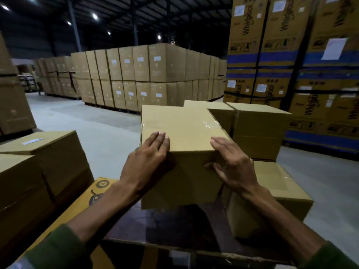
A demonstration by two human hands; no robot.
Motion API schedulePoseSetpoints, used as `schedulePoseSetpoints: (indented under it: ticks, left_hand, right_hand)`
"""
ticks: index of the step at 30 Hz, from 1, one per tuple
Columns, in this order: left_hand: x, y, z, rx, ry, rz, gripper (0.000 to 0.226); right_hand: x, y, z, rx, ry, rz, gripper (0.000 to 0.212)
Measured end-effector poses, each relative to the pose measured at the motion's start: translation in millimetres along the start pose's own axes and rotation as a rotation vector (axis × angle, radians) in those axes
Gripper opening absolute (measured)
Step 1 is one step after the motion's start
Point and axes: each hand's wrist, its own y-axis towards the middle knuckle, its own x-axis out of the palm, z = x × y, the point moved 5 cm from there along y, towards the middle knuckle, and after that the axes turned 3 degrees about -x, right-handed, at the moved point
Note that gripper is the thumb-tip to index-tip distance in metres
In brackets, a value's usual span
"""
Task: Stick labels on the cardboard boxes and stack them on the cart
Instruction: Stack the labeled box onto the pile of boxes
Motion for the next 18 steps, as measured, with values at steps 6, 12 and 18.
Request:
schedulePoseSetpoints:
  ticks: [6, 12, 18]
  left_hand:
    - [-24.4, 38.4, 82.8, 0.055, -0.028, 0.085, 0.079]
    - [-7.6, 73.9, 151.0, 0.134, -0.122, 0.061, 0.079]
    - [25.0, 109.5, 198.0, 0.206, -0.211, 0.026, 0.077]
  right_hand:
    - [-87.2, -6.2, 60.0, -0.003, -0.128, 0.019, 0.074]
    - [-134.5, -25.5, 124.4, 0.036, -0.188, -0.048, 0.073]
    - [-154.1, -48.6, 172.3, 0.126, -0.239, -0.081, 0.073]
